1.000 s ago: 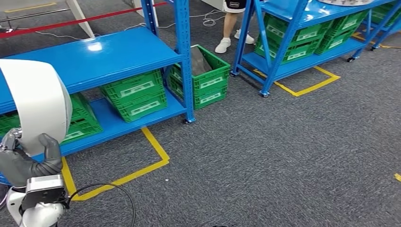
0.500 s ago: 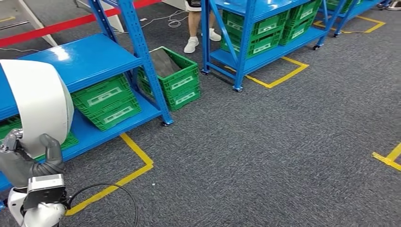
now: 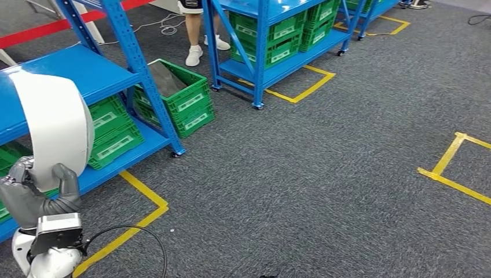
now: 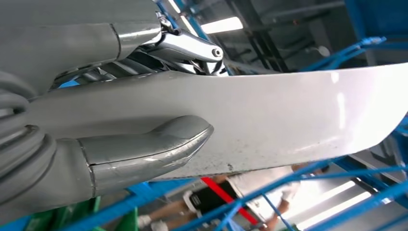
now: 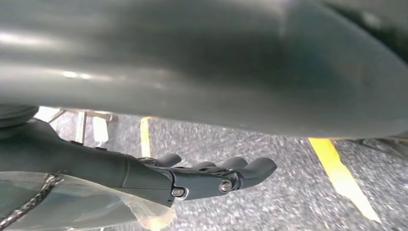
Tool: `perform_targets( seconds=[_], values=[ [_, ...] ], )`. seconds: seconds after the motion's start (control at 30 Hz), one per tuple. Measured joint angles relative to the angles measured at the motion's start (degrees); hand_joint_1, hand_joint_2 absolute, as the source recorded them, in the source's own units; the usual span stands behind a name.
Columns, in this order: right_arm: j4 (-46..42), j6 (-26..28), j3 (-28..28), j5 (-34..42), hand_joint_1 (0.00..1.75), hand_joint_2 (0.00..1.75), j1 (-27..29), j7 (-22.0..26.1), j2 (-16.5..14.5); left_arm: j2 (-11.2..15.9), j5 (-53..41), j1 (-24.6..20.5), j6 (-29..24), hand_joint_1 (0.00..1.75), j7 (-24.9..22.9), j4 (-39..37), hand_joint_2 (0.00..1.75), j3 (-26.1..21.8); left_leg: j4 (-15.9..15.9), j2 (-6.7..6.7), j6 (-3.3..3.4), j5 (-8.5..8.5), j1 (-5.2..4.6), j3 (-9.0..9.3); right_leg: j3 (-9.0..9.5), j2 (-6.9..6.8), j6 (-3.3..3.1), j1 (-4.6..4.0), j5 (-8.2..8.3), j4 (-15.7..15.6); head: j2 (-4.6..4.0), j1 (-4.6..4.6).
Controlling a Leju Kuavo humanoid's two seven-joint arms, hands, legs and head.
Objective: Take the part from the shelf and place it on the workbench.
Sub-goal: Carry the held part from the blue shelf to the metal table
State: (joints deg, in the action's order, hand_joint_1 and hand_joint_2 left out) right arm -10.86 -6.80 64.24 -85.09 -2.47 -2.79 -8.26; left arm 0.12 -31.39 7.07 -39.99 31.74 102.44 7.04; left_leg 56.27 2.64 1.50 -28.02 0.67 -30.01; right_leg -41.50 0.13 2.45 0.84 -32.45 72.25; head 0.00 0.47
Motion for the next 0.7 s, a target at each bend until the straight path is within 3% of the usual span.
perform_targets(
  seconds=[0.07,0.13,0.17,0.23,0.3,0.33,0.4,0.43,0.47,0.5,0.53,0.6,0.63,0.7],
  values=[
    [0.0,0.0,0.0,0.0,0.0,0.0,0.0,-0.1,0.0,0.0,0.0,0.0,0.0,1.75,0.0,0.0,1.75,0.1,0.2,1.13,-0.41,-0.28,-0.02,0.15,4.29,-1.63,0.1,0.12,3.21,-7.5,0.0,0.01],
    [0.0,0.0,0.0,0.0,0.0,0.0,-0.1,-0.1,0.0,0.0,0.0,0.0,0.0,1.75,0.0,0.0,1.75,0.1,0.6,2.0,-1.1,-0.75,-0.35,0.19,7.74,-3.02,-0.46,0.02,4.71,-13.4,0.0,-0.12],
    [0.0,0.0,0.0,0.0,0.0,0.0,-0.2,-0.1,0.0,0.0,0.0,-0.1,0.0,1.75,0.0,0.0,1.75,0.1,0.8,2.37,-1.4,-0.89,-0.53,0.23,8.23,-3.18,-0.85,-0.11,4.61,-14.3,0.0,-0.23],
    [0.0,-0.1,0.0,0.0,0.0,0.0,-0.1,-0.3,0.0,0.0,0.0,-0.1,0.0,1.75,-0.1,0.0,1.75,0.2,0.8,3.01,-1.87,-1.06,-0.56,0.38,8.17,-2.14,-1.66,-0.22,4.68,-14.2,0.0,-0.38],
    [0.0,-0.1,0.0,0.0,0.0,0.0,0.0,-0.6,0.0,0.1,0.0,-0.1,0.0,1.75,-0.1,0.0,1.75,0.3,2.4,1.61,-2.42,-2.53,-0.26,-0.04,8.11,-1.19,-2.33,-0.14,4.86,-14.3,0.0,-0.43],
    [0.0,-0.1,0.0,0.0,0.0,0.0,-0.1,-0.7,0.1,0.1,0.1,-0.1,0.0,1.75,-0.1,0.0,1.75,0.3,4.8,0.32,-2.65,-4.2,-0.14,-0.99,8.12,-0.7,-2.65,-0.09,4.97,-14.4,0.0,-0.49],
    [0.0,-0.1,0.1,0.0,0.0,0.0,-0.2,-0.8,0.1,0.1,0.1,0.0,0.0,1.75,-0.1,0.0,1.75,0.3,12.6,-1.72,-2.76,-8.19,-0.08,-4.31,8.07,0.41,-3.01,-0.21,5.04,-14.4,0.0,-0.52],
    [0.0,-0.1,0.1,0.0,0.0,0.0,-0.2,-0.8,0.1,0.2,0.1,0.1,0.0,1.75,-0.1,0.0,1.75,0.3,16.1,-2.03,-2.68,-9.43,-0.1,-5.93,8.06,1.03,-3.11,-0.32,5.05,-14.4,0.0,-0.52],
    [0.0,-0.1,0.1,0.0,0.0,0.0,-0.2,-0.8,0.1,0.2,0.1,0.1,0.0,1.75,-0.1,0.0,1.75,0.3,17.9,-2.15,-2.53,-9.53,-0.12,-6.82,8.07,1.7,-3.15,-0.43,5.07,-14.4,0.0,-0.52],
    [0.0,-0.1,0.1,0.0,0.0,0.0,-0.1,-0.8,0.1,0.2,0.1,0.1,0.0,1.75,-0.1,0.0,1.75,0.3,17.4,-2.25,-2.27,-8.4,-0.14,-6.72,8.12,2.39,-3.18,-0.54,5.09,-14.4,0.0,-0.51],
    [0.0,-0.1,0.1,0.0,0.0,0.0,-0.1,-0.8,0.1,0.2,0.1,0.1,0.0,1.75,-0.1,0.0,1.75,0.3,14.7,-2.55,-1.92,-6.28,-0.18,-5.6,8.23,3.12,-3.19,-0.64,5.11,-14.3,0.0,-0.51],
    [0.0,-0.1,0.1,0.0,0.0,0.0,-0.1,-0.8,0.0,0.3,0.1,0.1,0.0,1.75,-0.1,0.0,1.75,0.4,6.9,-4.62,-0.95,-2.0,-0.29,-2.35,8.33,4.4,-3.1,-0.79,5.17,-14.3,0.0,-0.46],
    [0.0,-0.1,0.1,0.0,0.0,0.0,-0.2,-0.8,0.0,0.3,0.1,0.1,0.0,1.75,-0.1,0.0,1.75,0.4,4.0,-5.65,-0.52,-0.94,-0.37,-1.14,8.22,4.94,-2.93,-0.78,5.26,-14.3,0.0,-0.49],
    [0.0,-0.1,0.1,0.0,0.0,0.0,-0.3,-0.8,0.0,0.3,0.1,0.0,0.0,1.75,-0.1,0.0,1.75,0.4,2.0,-6.47,-0.05,-0.91,-0.51,-0.44,7.69,5.83,-2.35,-0.59,5.57,-14.2,0.0,-0.64]
  ],
)
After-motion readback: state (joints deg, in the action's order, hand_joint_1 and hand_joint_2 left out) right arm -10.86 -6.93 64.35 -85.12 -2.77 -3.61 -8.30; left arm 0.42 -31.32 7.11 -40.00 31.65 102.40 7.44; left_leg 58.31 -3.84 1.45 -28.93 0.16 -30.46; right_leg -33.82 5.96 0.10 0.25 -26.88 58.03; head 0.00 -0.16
